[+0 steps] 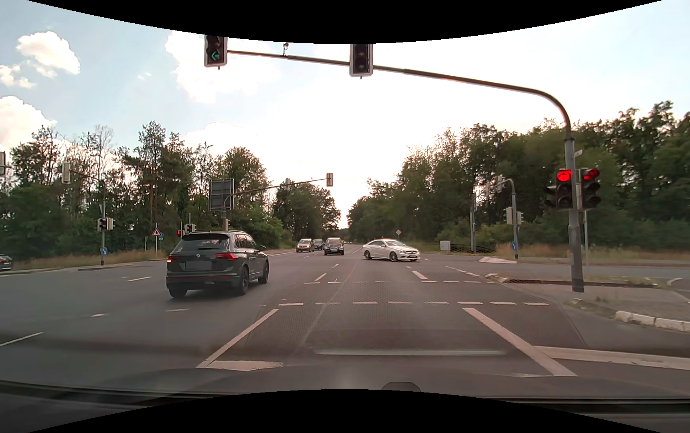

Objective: Follow the waypoints while adhering to traffic rules and regulations

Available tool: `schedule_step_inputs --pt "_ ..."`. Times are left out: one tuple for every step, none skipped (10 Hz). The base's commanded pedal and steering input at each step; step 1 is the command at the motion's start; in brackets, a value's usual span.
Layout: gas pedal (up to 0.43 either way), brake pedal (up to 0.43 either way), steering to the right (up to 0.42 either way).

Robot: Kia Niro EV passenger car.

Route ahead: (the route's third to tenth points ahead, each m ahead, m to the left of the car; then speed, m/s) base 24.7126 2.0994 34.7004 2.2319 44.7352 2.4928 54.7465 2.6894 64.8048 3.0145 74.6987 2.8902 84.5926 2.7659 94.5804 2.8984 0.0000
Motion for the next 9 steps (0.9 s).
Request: schedule_step_inputs --pt "0.000 0.311 -0.008" --pt "0.000 0.305 -0.008" --pt "0.000 0.305 -0.008" --pt "0.000 0.311 -0.008" --pt "0.000 0.311 -0.008" --pt "0.000 0.311 -0.008" --pt "0.000 0.311 -0.008" --pt "0.000 0.311 -0.008" --pt "0.000 0.305 -0.008"
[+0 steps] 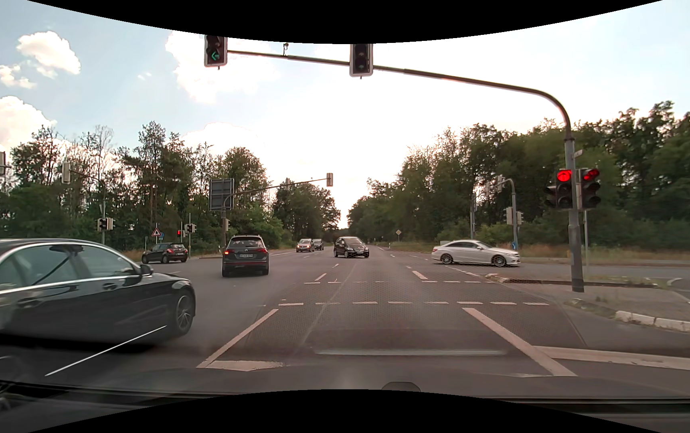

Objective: Follow the waypoints while adhering to traffic rules and regulations

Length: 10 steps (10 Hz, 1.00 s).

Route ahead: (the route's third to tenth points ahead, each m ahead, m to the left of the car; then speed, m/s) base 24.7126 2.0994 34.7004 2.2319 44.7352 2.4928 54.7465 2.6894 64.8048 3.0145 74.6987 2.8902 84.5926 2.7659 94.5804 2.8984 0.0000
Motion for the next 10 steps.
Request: schedule_step_inputs --pt "0.000 0.311 -0.008" --pt "0.000 0.305 -0.008" --pt "0.000 0.311 -0.008" --pt "0.000 0.305 -0.008" --pt "0.000 0.305 -0.008" --pt "0.000 0.311 -0.008" --pt "0.000 0.311 -0.008" --pt "0.000 0.305 -0.008" --pt "0.000 0.311 -0.008" --pt "0.000 0.311 -0.008"
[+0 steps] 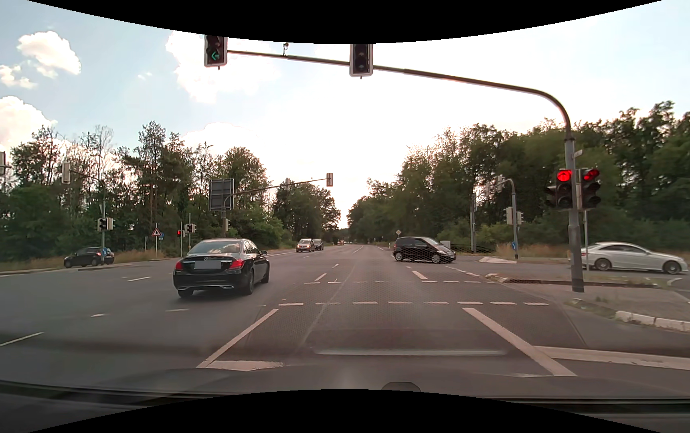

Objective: Follow the waypoints while adhering to traffic rules and regulations

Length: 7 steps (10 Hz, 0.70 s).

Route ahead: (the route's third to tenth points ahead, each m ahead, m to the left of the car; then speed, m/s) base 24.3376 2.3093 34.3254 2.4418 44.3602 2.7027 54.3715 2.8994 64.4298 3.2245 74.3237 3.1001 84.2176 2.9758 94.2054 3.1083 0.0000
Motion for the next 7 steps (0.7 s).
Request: schedule_step_inputs --pt "0.000 0.311 -0.008" --pt "0.000 0.311 -0.008" --pt "0.000 0.311 -0.008" --pt "0.000 0.311 -0.008" --pt "0.000 0.311 -0.008" --pt "0.000 0.311 -0.008" --pt "0.000 0.311 -0.008"
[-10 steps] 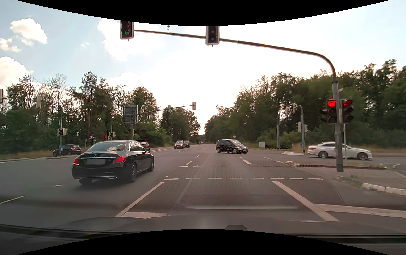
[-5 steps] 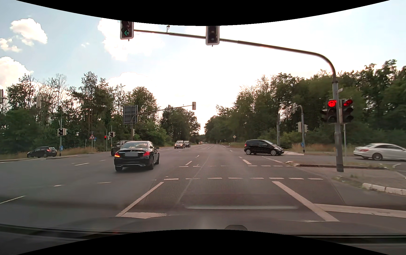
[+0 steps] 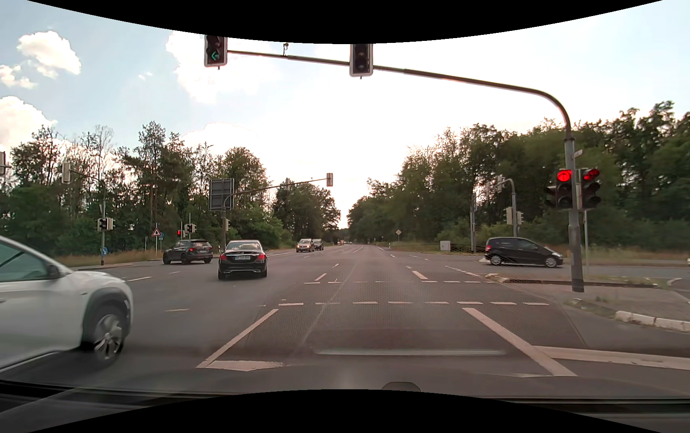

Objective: Follow the waypoints while adhering to traffic rules and regulations

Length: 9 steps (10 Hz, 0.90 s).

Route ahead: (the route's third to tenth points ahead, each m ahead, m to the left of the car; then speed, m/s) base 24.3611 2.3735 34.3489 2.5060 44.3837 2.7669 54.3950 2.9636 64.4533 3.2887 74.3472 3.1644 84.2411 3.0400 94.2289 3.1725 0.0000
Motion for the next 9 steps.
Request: schedule_step_inputs --pt "0.000 0.311 -0.008" --pt "0.000 0.311 -0.008" --pt "0.000 0.311 -0.008" --pt "0.000 0.311 -0.008" --pt "0.000 0.311 -0.008" --pt "0.000 0.311 -0.008" --pt "0.000 0.311 -0.008" --pt "0.000 0.305 -0.008" --pt "0.000 0.311 -0.008"
